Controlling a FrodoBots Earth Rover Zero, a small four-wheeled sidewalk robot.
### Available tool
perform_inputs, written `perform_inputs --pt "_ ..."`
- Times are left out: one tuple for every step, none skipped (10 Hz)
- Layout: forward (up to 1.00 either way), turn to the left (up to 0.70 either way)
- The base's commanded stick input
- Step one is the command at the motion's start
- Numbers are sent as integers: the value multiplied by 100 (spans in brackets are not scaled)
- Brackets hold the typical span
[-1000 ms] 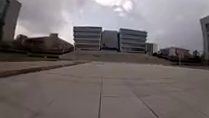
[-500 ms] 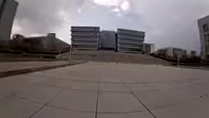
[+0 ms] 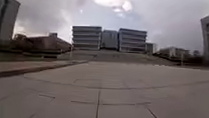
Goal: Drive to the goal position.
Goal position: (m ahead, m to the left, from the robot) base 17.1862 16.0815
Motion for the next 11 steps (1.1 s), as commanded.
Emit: perform_inputs --pt "100 0" --pt "100 0" --pt "100 0" --pt "100 0" --pt "100 0" --pt "100 0" --pt "100 0" --pt "100 0" --pt "100 -2" --pt "100 -4" --pt "100 -1"
